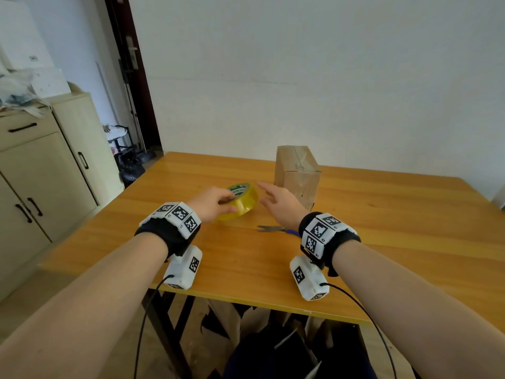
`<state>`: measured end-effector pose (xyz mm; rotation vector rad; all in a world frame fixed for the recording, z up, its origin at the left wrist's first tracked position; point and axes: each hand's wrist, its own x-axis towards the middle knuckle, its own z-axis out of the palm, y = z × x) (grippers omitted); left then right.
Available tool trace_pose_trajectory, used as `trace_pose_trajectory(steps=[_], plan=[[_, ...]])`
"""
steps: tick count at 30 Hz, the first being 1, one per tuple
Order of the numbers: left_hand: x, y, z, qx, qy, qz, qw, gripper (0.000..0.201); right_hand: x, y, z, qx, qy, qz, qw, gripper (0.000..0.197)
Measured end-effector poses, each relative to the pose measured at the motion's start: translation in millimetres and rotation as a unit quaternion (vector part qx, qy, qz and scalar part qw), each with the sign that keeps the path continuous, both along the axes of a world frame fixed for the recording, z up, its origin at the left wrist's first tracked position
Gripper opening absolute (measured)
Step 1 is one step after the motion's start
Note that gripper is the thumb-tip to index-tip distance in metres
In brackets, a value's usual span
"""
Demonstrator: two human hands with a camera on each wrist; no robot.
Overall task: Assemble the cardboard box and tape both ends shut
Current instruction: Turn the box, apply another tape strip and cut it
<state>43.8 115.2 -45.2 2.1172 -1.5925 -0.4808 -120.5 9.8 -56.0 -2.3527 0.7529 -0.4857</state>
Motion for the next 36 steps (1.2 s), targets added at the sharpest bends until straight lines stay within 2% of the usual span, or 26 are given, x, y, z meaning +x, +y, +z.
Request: trace_pose_trajectory(steps=[3, 6, 10, 17, 20, 25, 29, 33, 36], plan=[[-1, 2, 9, -0.006, 0.039, -0.024, 0.999, 0.043, 3, 5, 6, -0.043, -0.027, 0.04, 0.998, 0.041], [-3, 6, 20, -0.024, 0.079, -0.035, 0.996, 0.041, 5, 6, 12, -0.084, -0.063, 0.022, 0.994, 0.034], [-7, 11, 36, -0.033, 0.094, -0.044, 0.994, 0.042, 5, 10, 21, -0.119, -0.125, 0.008, 0.985, 0.028], [-11, 17, 54, -0.017, 0.034, -0.068, 0.997, 0.037, 1, 15, 35, -0.13, -0.172, -0.013, 0.976, 0.017], [-16, 17, 58, -0.026, 0.044, -0.067, 0.996, 0.037, -2, 18, 35, -0.214, -0.187, -0.017, 0.959, 0.018], [-22, 17, 59, -0.04, 0.055, -0.058, 0.996, 0.034, -6, 23, 34, -0.333, -0.136, -0.03, 0.933, 0.021], [-22, 14, 58, -0.051, 0.035, -0.036, 0.997, 0.032, -10, 23, 39, -0.272, -0.102, -0.032, 0.956, 0.021], [-23, 8, 62, -0.06, 0.055, -0.021, 0.996, 0.037, -14, 22, 48, -0.151, -0.148, -0.048, 0.976, 0.018], [-24, 5, 65, -0.055, 0.036, -0.028, 0.997, 0.036, -17, 20, 56, -0.063, -0.17, -0.049, 0.982, 0.014]])
